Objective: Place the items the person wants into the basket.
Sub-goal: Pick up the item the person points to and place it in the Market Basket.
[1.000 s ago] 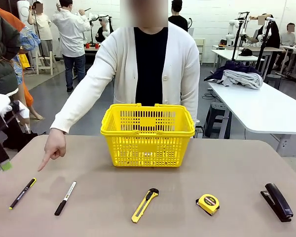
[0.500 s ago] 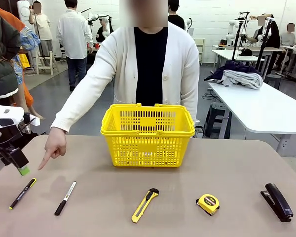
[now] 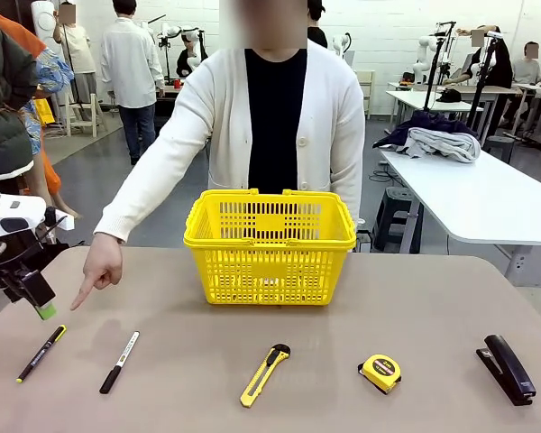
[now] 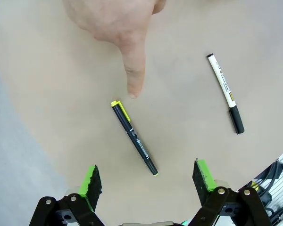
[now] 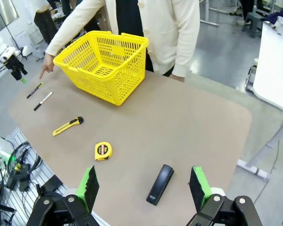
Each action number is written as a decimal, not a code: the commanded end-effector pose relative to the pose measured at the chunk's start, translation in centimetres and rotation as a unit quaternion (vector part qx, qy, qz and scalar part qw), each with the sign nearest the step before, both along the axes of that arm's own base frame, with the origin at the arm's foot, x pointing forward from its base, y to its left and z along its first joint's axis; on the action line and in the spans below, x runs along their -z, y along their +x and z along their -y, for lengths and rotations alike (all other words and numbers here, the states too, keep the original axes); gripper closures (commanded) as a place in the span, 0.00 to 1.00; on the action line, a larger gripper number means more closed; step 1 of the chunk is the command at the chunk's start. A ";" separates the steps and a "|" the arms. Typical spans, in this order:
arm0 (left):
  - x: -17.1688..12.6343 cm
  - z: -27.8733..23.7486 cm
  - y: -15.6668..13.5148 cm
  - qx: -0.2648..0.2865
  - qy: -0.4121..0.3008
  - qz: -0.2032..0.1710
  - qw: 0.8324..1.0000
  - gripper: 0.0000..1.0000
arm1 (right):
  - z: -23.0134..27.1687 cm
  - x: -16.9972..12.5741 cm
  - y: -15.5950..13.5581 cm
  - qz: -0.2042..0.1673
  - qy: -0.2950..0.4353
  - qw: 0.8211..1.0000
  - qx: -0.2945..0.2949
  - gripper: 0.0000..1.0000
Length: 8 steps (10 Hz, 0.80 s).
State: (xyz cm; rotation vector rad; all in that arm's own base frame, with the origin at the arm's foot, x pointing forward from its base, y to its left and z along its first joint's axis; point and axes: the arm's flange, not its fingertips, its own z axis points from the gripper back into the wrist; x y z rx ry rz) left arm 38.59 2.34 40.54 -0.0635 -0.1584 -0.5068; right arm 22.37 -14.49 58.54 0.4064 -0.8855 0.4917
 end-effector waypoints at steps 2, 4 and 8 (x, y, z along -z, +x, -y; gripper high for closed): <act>2.4 0.3 -0.9 0.001 0.035 0.003 0.999 0.00 | 0.0 0.0 0.1 0.002 0.003 1.000 -0.001 0.00; 6.3 1.3 -2.5 -0.001 0.081 0.007 0.997 0.00 | 0.0 0.0 0.1 0.002 0.003 1.000 -0.001 0.00; 8.6 1.5 -2.8 -0.036 0.062 -0.004 0.997 0.00 | 0.0 0.0 0.1 0.002 0.003 1.000 -0.001 0.00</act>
